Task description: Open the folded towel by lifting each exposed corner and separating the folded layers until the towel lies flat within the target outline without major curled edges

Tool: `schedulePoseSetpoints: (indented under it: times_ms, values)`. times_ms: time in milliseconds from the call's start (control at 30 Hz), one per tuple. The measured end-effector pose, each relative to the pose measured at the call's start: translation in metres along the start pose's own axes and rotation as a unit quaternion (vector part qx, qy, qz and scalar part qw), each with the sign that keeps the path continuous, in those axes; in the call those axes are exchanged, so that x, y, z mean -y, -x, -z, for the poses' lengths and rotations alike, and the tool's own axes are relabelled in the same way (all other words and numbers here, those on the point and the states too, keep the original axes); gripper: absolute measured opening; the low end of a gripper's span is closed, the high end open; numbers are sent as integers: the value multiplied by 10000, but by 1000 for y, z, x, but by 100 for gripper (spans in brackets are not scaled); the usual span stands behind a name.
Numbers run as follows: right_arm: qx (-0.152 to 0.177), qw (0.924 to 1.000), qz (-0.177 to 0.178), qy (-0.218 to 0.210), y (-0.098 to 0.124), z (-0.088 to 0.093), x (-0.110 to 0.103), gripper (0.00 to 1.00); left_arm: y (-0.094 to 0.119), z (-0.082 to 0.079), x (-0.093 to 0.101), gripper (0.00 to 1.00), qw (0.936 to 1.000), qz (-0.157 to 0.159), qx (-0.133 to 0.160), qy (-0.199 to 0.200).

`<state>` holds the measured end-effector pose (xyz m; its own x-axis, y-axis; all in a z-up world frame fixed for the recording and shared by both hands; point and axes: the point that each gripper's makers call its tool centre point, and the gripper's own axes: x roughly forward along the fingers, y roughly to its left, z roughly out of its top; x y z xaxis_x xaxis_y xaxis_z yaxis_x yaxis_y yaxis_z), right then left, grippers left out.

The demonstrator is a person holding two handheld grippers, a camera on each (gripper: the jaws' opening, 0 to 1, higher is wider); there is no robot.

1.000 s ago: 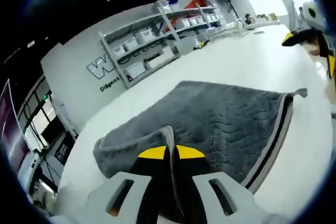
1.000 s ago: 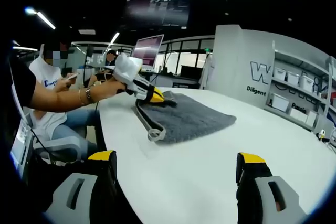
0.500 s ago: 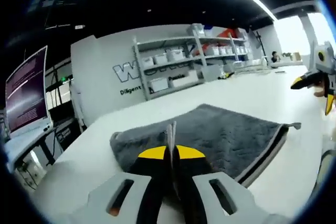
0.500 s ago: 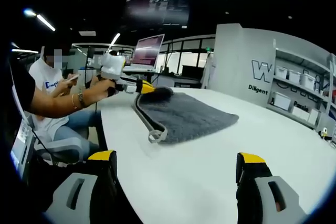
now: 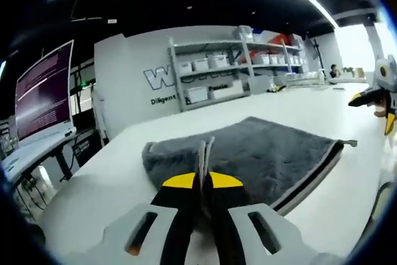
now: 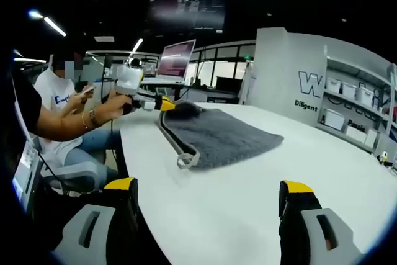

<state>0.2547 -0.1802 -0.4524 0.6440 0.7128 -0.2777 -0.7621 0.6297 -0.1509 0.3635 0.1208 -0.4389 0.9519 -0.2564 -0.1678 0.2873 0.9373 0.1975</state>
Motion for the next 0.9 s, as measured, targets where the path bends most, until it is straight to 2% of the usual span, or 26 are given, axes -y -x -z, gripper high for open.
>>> schedulePoseSetpoints:
  times_ms: [133, 267, 900]
  values:
    - [-29, 10000, -29, 29, 0, 1, -2, 95, 5, 8, -2, 6, 9999, 30, -54, 133]
    - [-32, 10000, -30, 44, 0, 0, -3, 95, 11, 9, -7, 6, 9996, -15, -21, 276]
    - [-62, 9999, -69, 48, -2, 1, -6, 95, 25, 25, -26, 10, 9988, -190, -233, 378]
